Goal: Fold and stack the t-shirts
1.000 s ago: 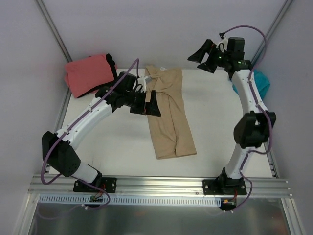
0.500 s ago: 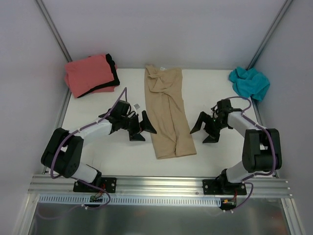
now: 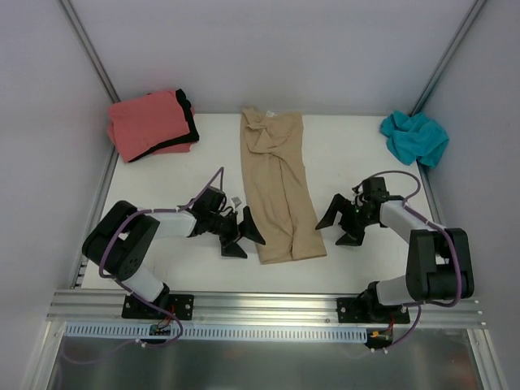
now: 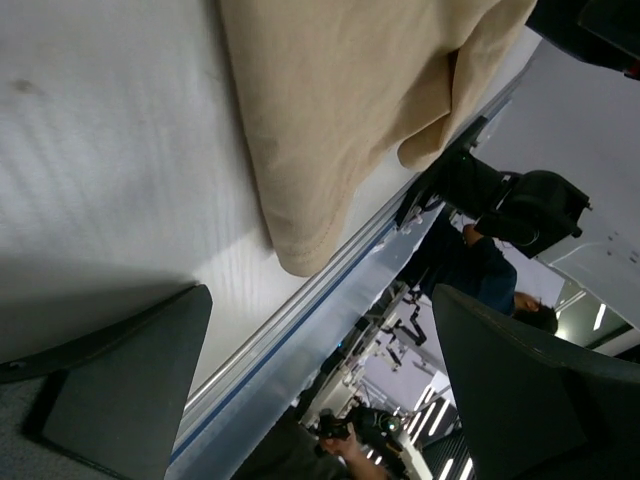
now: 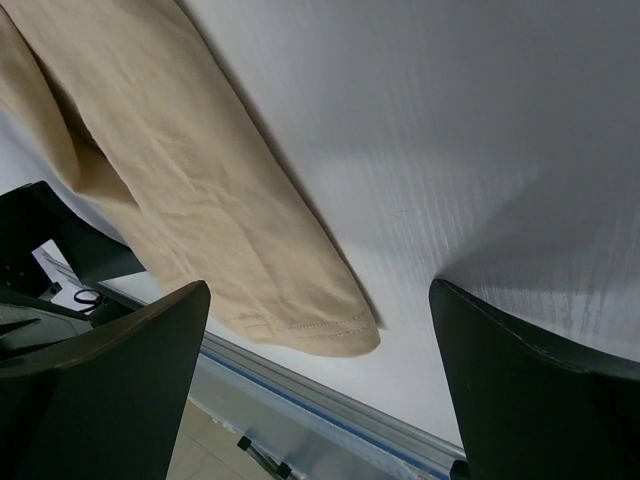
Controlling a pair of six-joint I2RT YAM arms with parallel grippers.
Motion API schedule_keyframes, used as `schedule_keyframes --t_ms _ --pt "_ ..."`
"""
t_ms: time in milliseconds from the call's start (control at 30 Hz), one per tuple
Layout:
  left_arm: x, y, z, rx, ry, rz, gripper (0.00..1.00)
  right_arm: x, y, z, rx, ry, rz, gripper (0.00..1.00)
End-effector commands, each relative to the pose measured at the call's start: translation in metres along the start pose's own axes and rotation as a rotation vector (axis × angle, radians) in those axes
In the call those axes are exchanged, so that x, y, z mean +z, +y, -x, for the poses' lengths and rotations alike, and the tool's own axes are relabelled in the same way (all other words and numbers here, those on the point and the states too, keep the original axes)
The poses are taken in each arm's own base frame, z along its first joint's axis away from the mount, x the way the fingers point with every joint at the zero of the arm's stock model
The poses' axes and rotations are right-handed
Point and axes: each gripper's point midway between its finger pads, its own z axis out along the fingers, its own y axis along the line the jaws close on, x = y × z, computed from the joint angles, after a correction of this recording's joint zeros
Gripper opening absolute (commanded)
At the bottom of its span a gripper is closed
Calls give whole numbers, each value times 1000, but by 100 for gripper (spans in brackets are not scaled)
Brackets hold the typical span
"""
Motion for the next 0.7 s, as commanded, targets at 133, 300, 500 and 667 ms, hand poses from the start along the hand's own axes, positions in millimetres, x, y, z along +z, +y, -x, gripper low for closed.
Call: schedule_keyframes --t_ms 133,300,500,667 --pt "36 10 -20 6 53 54 97 -3 0 -17 12 -18 54 94" --pt "58 -5 -24 57 64 62 97 2 3 -25 20 -20 80 92" --pt "63 -6 -21 75 41 95 94 9 10 -30 18 -5 109 83" --pt "59 2 -21 79 18 136 91 17 14 -41 47 13 138 78"
